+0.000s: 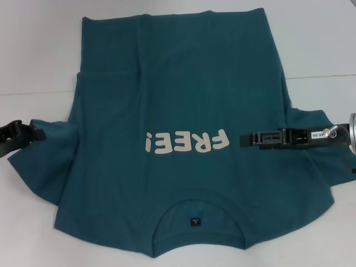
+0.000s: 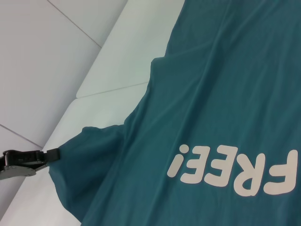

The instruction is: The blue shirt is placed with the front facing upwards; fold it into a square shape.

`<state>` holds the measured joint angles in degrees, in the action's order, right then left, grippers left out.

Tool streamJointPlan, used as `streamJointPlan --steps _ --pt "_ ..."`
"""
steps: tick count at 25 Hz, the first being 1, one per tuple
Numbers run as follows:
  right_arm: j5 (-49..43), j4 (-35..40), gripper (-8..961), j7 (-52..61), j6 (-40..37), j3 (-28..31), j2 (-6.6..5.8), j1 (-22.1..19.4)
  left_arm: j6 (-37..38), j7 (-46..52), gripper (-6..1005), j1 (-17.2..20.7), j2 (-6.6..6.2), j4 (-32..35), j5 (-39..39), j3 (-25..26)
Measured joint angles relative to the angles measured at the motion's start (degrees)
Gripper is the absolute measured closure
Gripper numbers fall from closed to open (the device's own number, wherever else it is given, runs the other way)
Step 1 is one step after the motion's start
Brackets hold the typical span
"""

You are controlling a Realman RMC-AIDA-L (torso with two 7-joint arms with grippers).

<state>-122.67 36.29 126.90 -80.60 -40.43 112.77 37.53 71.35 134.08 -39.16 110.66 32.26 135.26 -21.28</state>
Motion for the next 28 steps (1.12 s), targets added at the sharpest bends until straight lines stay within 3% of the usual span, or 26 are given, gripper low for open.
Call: streamJointPlan --steps 10,18,28 --pt "0.0 0.0 10 0.1 0.0 -0.2 0.10 0.0 5.1 0.3 945 -1.1 -0.45 0.8 -0.2 1.2" --pt "0.0 0.0 10 0.1 -0.1 -0.2 0.08 0.1 6.3 1.4 943 -4.0 0.86 0.2 -0.3 -1.5" --pt "-0.1 0.0 10 0.0 -0.1 -0.2 0.08 -0.8 1.5 2.0 914 -0.6 1.26 2.1 -0.7 -1.4"
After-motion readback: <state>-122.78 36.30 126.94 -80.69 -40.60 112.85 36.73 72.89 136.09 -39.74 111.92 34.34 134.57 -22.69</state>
